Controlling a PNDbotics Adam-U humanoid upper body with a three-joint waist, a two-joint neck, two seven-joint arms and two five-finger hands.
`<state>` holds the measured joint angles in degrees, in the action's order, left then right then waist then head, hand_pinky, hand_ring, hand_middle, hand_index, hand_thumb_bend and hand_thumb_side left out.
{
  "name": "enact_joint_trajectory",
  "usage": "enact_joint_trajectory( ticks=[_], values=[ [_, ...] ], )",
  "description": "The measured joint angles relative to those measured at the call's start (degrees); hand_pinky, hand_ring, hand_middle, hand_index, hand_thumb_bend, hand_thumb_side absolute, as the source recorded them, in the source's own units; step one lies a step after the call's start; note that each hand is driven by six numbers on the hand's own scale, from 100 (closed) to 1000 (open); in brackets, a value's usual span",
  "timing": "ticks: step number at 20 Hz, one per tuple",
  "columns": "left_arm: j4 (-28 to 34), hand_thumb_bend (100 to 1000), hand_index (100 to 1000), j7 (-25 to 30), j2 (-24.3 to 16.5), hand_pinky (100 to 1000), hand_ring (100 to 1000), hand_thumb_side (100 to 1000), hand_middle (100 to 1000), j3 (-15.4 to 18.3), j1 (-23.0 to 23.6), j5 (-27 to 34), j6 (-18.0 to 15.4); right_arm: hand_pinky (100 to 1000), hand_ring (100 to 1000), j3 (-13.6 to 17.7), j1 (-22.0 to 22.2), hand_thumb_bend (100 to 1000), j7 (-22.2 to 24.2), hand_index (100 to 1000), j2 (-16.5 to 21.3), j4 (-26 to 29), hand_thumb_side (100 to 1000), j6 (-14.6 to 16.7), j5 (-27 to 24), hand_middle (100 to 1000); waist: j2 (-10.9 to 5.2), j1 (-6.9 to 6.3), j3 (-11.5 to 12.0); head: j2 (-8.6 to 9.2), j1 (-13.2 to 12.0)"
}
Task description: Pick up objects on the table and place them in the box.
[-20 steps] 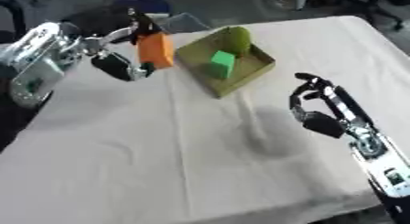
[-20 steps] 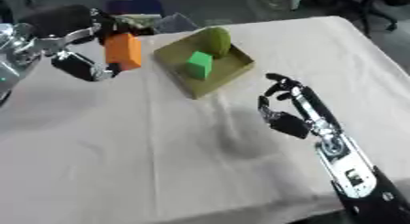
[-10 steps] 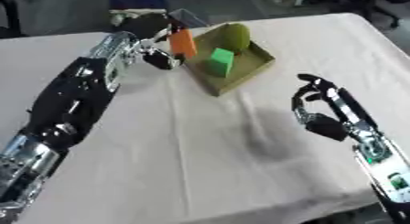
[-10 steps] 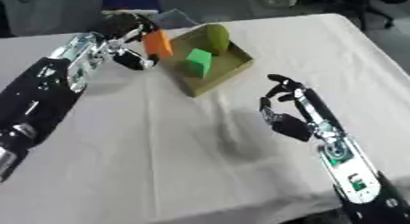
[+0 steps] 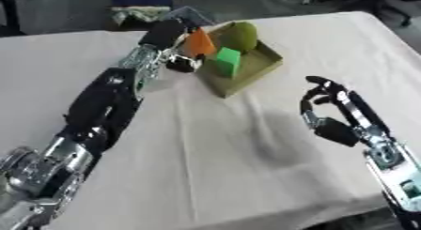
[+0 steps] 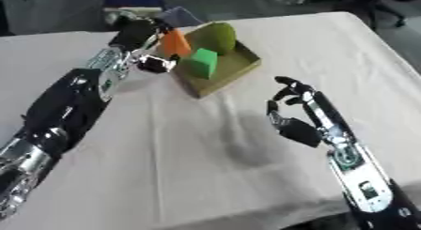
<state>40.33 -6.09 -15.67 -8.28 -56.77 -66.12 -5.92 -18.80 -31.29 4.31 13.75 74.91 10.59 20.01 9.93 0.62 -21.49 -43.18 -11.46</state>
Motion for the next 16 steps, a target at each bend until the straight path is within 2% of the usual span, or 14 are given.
enact_joint_trajectory(
  ticks=[4, 6, 9, 12, 13, 14, 16],
  values=[
    [-0.3, 580, 899, -1.9, 0.2, 743, 725, 598, 804, 0.1, 0.0, -1.5, 0.9, 752, 825, 0.0, -0.2, 100, 0.1, 930, -0.2, 0.0, 464, 0.1, 0.0, 628, 0.16, 0.04, -0.4, 0.35, 0.0],
    [-0.4, 641, 908, -2.3, 0.2, 751, 734, 641, 821, 0.1, 0.1, -2.4, 1.3, 752, 825, 0.0, -0.2, 100, 0.1, 930, -0.4, 0.0, 466, 0.1, 0.0, 628, 0.19, 0.04, -0.4, 0.42, 0.0],
    [-0.5, 687, 920, -2.1, 0.2, 770, 753, 661, 859, 0.2, 0.3, -3.5, 1.8, 752, 825, 0.0, -0.2, 100, 0.1, 930, -0.4, 0.1, 465, 0.1, 0.0, 628, 0.23, 0.03, -0.4, 0.42, 0.0],
    [-0.1, 668, 911, -2.0, 0.2, 764, 742, 655, 842, 0.3, 0.3, -3.2, 2.0, 752, 825, 0.0, -0.2, 100, 0.1, 930, -0.4, 0.1, 464, 0.1, 0.0, 628, 0.23, 0.03, -0.2, 0.43, 0.0],
    [0.4, 514, 903, -2.1, 0.1, 755, 729, 763, 824, 0.3, 0.3, -2.7, 2.0, 752, 825, 0.0, -0.2, 100, 0.1, 930, -0.4, 0.1, 461, 0.1, 0.1, 628, 0.23, 0.03, -0.1, 0.43, 0.0],
    [1.2, 624, 899, -2.1, -0.1, 749, 718, 633, 811, 0.3, 0.3, -1.8, 1.9, 752, 825, 0.0, -0.2, 100, 0.1, 930, -0.4, 0.1, 463, 0.1, 0.1, 628, 0.23, 0.03, 0.1, 0.44, 0.1],
    [3.4, 543, 884, -2.4, -1.0, 734, 694, 589, 778, 0.2, 0.4, 1.0, 1.7, 752, 825, 0.0, -0.1, 100, 0.1, 930, -0.4, 0.1, 461, 0.1, 0.1, 628, 0.22, 0.02, 0.4, 0.44, 0.4]
  ],
)
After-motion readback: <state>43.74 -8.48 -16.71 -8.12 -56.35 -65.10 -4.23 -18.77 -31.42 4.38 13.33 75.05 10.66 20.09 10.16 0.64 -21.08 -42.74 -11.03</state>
